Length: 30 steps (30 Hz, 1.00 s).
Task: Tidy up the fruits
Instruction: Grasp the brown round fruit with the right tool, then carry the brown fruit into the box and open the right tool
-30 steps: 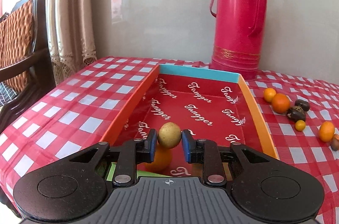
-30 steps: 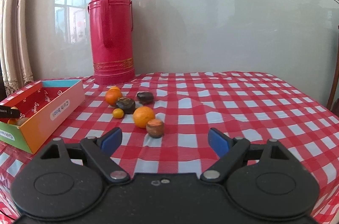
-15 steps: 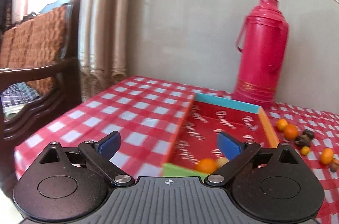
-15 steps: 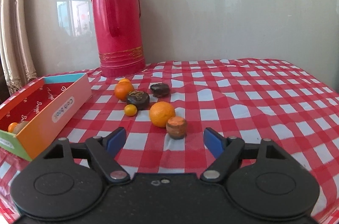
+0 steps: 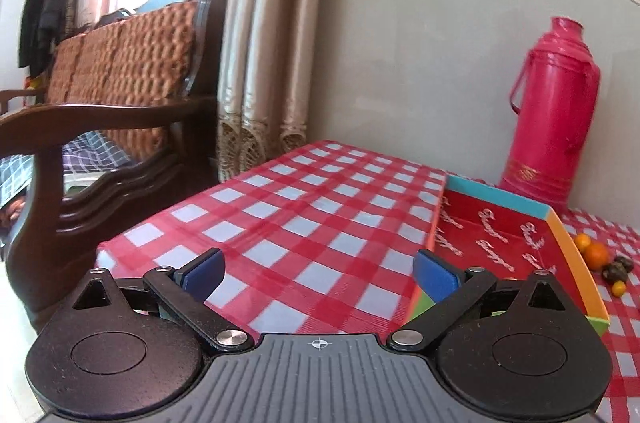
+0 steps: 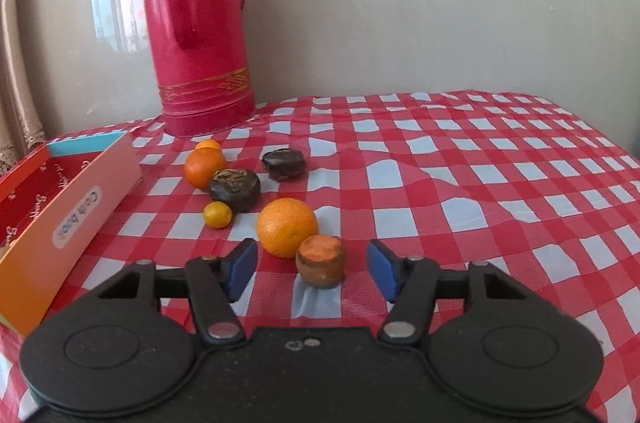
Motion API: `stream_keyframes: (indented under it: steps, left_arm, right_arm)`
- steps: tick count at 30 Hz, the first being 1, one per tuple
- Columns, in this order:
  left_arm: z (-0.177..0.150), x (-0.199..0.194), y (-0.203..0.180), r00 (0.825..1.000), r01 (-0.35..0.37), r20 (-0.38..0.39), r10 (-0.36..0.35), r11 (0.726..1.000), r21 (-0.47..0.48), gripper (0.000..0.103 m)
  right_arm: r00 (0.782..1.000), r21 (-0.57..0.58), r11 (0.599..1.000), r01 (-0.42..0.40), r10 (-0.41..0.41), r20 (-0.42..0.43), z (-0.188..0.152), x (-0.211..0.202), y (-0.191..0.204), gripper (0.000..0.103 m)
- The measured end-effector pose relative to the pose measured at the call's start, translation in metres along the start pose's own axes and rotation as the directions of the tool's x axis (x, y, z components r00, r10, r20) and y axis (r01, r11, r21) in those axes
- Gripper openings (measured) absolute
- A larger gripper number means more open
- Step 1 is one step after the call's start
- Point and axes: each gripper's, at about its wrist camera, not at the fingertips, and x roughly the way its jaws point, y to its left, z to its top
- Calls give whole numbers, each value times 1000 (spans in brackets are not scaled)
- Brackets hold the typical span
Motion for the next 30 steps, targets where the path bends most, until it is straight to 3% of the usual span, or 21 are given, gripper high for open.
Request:
stream_keyframes:
  steps: [7,19,25,30]
  left_arm:
    - [-1,0,16,1000,-26,6,27,999,-33,103]
    - [0,-3,23,999,-37,12,38,999,-35,103]
    - [1,-6,31,999,-49,16,50,997,-53,103]
    - [1,-10,40,998,-62,22,64,996,-67,103]
  right_arm:
    - [999,15,1000,-3,4,-31,0,10,-1,21]
    - [998,-1,998,-64,64,7,3,-3,14,21]
    - [980,-60,979,-193,196,39,13,-20,52,21]
    - [946,-141,940,-310,320,48,22,-30,99,21]
